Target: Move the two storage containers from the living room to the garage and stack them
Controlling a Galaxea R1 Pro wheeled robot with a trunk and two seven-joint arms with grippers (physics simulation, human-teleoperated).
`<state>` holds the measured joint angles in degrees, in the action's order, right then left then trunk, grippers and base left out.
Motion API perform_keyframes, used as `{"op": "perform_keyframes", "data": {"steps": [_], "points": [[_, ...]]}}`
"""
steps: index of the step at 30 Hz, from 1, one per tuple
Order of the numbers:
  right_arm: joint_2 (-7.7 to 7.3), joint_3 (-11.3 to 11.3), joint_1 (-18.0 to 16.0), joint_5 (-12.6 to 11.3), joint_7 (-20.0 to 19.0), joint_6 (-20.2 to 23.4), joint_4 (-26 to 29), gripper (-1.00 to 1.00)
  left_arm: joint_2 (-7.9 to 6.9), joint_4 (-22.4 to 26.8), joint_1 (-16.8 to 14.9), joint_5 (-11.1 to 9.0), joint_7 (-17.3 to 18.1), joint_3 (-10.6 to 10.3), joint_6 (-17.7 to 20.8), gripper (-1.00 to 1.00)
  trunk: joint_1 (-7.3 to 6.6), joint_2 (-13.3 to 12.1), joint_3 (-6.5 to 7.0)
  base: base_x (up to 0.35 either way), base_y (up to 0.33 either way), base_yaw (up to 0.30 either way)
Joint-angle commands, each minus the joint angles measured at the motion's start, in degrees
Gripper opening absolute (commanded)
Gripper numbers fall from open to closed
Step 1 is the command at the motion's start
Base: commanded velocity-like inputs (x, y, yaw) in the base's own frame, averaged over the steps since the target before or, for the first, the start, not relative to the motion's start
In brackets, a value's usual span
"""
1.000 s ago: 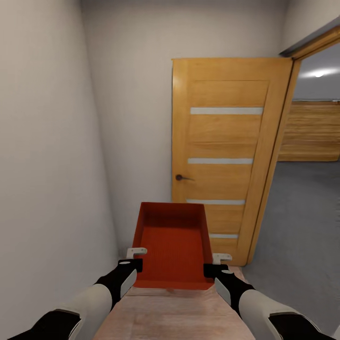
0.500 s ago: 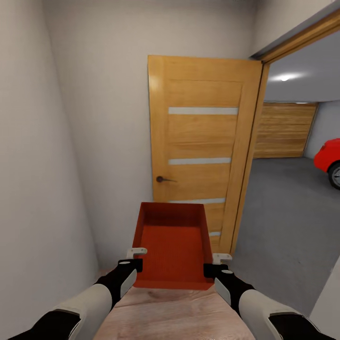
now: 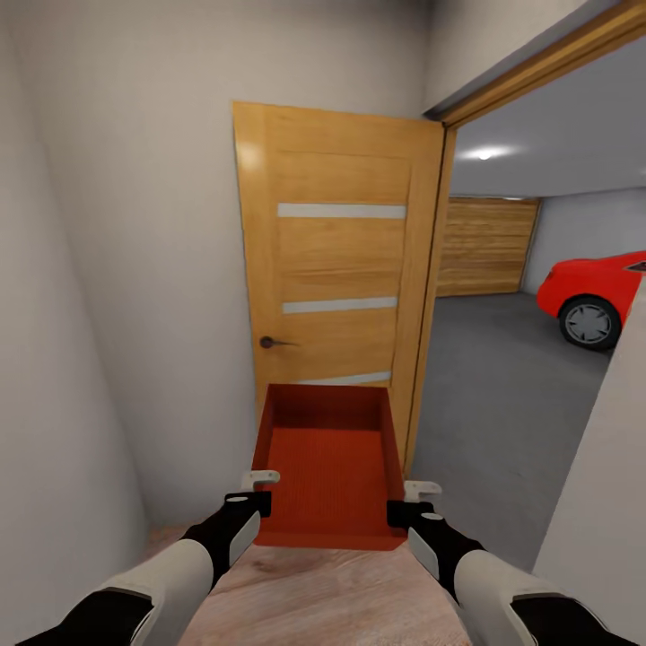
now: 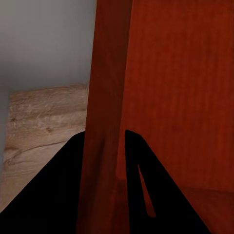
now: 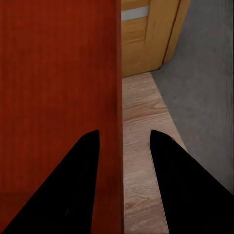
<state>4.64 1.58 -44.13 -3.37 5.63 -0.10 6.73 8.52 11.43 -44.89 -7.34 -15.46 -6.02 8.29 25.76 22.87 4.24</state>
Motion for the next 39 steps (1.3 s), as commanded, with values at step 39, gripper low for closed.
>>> {"op": "perform_keyframes", "data": {"steps": [39], "points": [[0.02,0.2,0.0,-0.9,0.3,-0.3,-0.2,-1.0,-0.26,0.3,0.0,1.2,-0.9,0.4,-0.2,-1.0,0.02,0.1,-0.02,0.071,0.07,-0.224]]}}
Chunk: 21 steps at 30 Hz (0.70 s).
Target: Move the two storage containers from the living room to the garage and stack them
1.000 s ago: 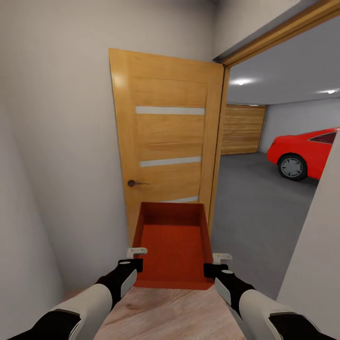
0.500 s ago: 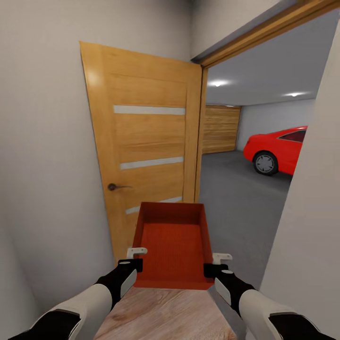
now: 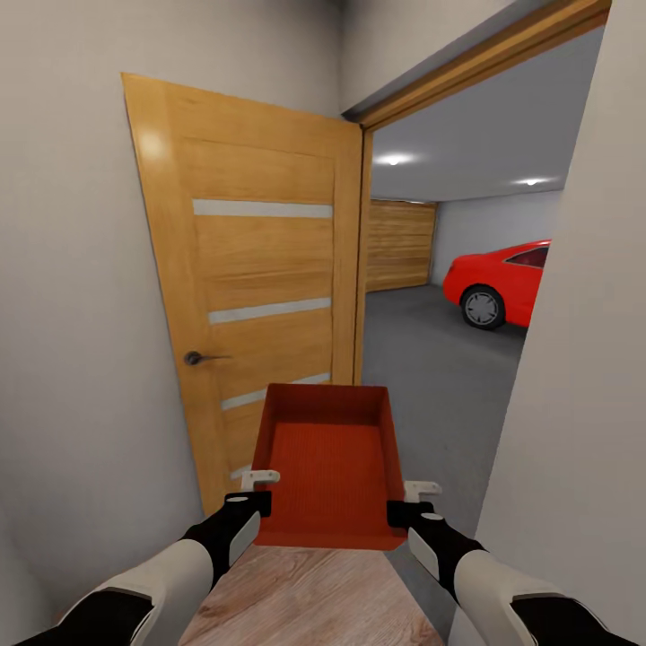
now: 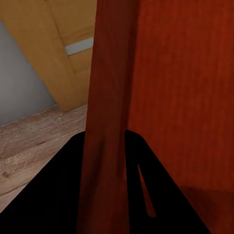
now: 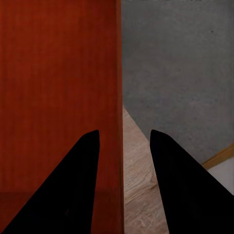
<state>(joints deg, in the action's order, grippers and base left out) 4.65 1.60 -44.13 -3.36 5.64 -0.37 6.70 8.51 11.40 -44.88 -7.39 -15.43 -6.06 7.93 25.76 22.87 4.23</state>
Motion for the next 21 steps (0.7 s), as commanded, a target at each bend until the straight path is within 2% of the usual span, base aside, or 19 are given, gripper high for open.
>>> {"op": "perform_keyframes", "data": {"steps": [1,9,17,21], "points": [[0.01,0.2,0.0,-0.9,0.3,0.0,-0.2,-1.0,-0.25,0.3,0.0,1.2,-0.9,0.4,0.2,-1.0,0.02,0.0,-0.02,0.0,0.0,-0.003],[0.01,0.2,0.0,-0.9,0.3,0.1,-0.2,-1.0,-0.22,0.3,0.0,1.2,-0.9,0.4,0.2,-1.0,0.02,0.0,-0.02,0.029,0.033,0.0],[0.01,0.1,0.0,-0.9,0.3,0.1,-0.2,-1.0,-0.22,0.3,0.0,1.2,-0.9,0.4,0.2,-1.0,0.02,0.0,-0.02,0.181,0.242,-0.001],[0.1,0.1,0.0,-0.9,0.3,0.2,-0.2,-1.0,-0.24,0.3,0.0,1.2,-0.9,0.4,0.2,-1.0,0.02,0.0,-0.02,0.195,0.242,-0.138]]}}
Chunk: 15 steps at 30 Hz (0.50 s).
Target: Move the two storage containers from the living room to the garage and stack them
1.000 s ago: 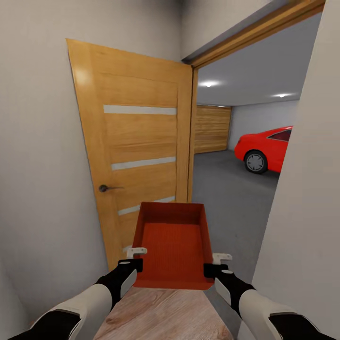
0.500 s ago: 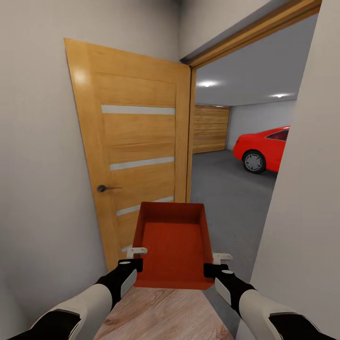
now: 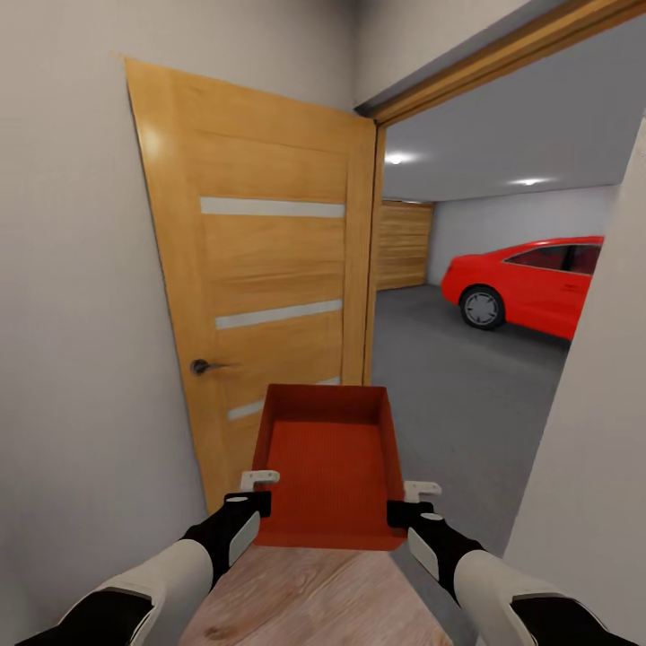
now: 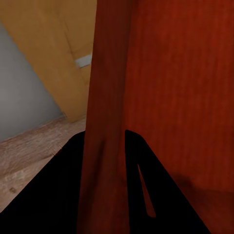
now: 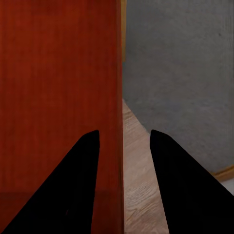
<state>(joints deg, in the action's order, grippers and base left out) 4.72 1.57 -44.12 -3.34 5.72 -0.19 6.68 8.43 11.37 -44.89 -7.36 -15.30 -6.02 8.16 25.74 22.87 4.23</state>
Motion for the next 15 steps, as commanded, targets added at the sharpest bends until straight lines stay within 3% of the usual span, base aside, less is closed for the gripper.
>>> {"op": "perform_keyframes", "data": {"steps": [1,8,15], "points": [[0.02,0.2,0.0,-1.0,0.3,0.0,-0.2,-1.0,-0.16,0.3,0.0,1.2,-1.0,0.4,-0.1,-1.0,0.04,0.0,-0.02,0.184,0.186,-0.214],[0.02,0.2,0.0,-1.0,0.3,0.0,-0.2,-1.0,-0.16,0.3,0.0,1.2,-1.0,0.4,-0.1,-1.0,0.04,0.0,-0.02,0.132,0.1,-0.233],[0.03,0.2,0.0,-1.0,0.3,0.0,-0.2,-1.0,-0.16,0.3,0.0,1.2,-1.0,0.4,-0.1,-1.0,0.04,0.0,-0.02,0.016,0.004,-0.238]]}}
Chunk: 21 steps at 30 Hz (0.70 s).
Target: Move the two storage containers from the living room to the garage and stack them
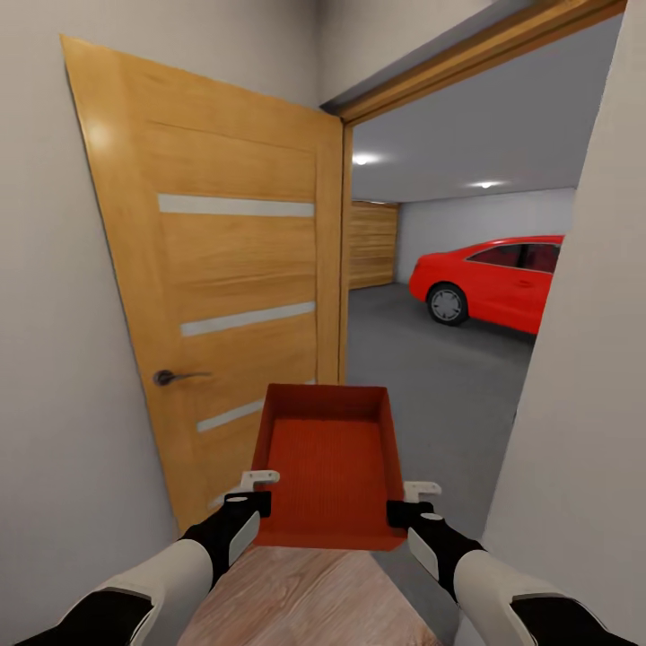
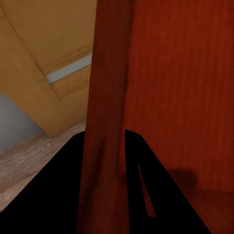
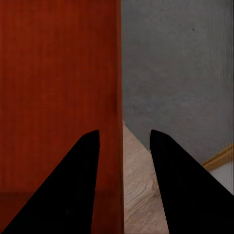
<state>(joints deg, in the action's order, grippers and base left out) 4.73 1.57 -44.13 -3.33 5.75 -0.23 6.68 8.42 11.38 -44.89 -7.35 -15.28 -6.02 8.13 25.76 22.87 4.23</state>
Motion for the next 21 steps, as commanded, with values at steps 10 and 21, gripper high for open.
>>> {"op": "perform_keyframes", "data": {"steps": [10,21], "points": [[0.02,0.2,0.0,-1.0,0.2,0.0,-0.1,-1.0,-0.16,0.3,0.0,1.2,-1.1,0.4,0.0,-1.0,0.02,0.0,-0.02,0.143,0.117,-0.238],[0.01,0.2,0.0,-1.0,0.2,0.0,-0.2,-1.0,-0.16,0.3,0.0,1.2,-1.1,0.4,0.0,-1.0,0.02,0.0,0.0,0.198,0.171,-0.238]]}}
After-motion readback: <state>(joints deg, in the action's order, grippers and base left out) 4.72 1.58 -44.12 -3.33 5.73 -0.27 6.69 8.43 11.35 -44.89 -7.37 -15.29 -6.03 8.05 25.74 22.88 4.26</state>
